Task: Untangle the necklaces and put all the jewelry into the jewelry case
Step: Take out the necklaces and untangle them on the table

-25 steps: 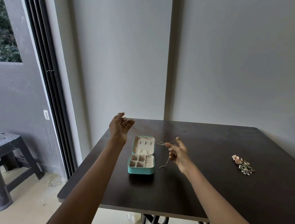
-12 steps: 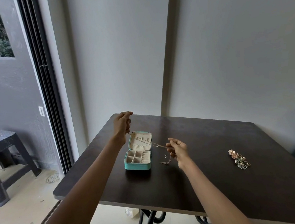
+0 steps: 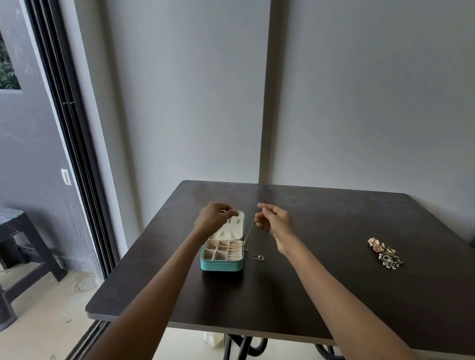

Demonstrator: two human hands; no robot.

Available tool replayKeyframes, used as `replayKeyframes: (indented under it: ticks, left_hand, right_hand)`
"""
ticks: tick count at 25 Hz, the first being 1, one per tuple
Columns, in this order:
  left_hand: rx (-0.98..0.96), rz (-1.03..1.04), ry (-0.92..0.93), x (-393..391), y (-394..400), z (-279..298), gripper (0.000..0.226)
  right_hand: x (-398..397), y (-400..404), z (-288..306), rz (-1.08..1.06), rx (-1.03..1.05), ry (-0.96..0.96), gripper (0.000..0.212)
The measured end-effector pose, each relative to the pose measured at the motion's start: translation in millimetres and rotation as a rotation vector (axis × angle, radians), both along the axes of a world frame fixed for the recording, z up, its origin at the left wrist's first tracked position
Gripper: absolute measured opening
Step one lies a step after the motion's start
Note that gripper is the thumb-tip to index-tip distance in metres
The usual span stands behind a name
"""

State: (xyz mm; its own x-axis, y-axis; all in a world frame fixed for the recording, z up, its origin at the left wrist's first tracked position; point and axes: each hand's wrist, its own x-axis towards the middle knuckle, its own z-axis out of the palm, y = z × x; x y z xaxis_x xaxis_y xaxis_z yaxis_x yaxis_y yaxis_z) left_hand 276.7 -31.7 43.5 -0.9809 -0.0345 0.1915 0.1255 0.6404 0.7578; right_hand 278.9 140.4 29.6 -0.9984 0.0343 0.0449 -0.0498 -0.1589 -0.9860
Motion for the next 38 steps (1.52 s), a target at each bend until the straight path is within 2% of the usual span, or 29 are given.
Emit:
replayKeyframes:
  ticks: [8,17,21,24,27,31,35,38]
  left_hand:
    - [-0.195,-0.07,-0.048,1.1,8.1,-8.1,0.022]
    - [-0.228,-0.139,-0.073,7.5,20.4,-13.8,0.019]
    - [-0.206,-0.037,-0.07,7.7,22.7,-20.0,0.016]
    - [-0.179,0.034,-0.118,7.8,18.9,-29.6,0.03]
    - [-0.284,0.034,-0.177,10.6,15.5,-35.5,0.038]
    - [-0.508,0.028,-0.177,15.3,12.5,-34.5,0.026]
    - [-0.582,0.022,-0.176,16.0,12.7,-31.5,0.017]
    - [-0.557,0.03,-0.174,15.2,13.7,-31.9,0.017]
  right_hand:
    - [-5.0,-7.1,59.7,0.026,-0.144,0.17,0.02]
    - [-4.1,-9.1,94.8,0.043,-0.243,0.246,0.02]
    - [-1.0,-8.8,101.9,0.039,-0.258,0.262,0.021]
    - [1.4,-9.3,108.7,0.055,-0.278,0.288,0.018]
    - [1.6,-11.2,114.5,0.082,-0.272,0.304,0.016]
    - [1.9,-14.0,114.8,0.086,-0.247,0.316,0.017]
    - [5.9,-18.9,103.9,0.082,-0.238,0.293,0.02]
    - [10.1,-23.4,95.3,0.088,-0.231,0.276,0.021]
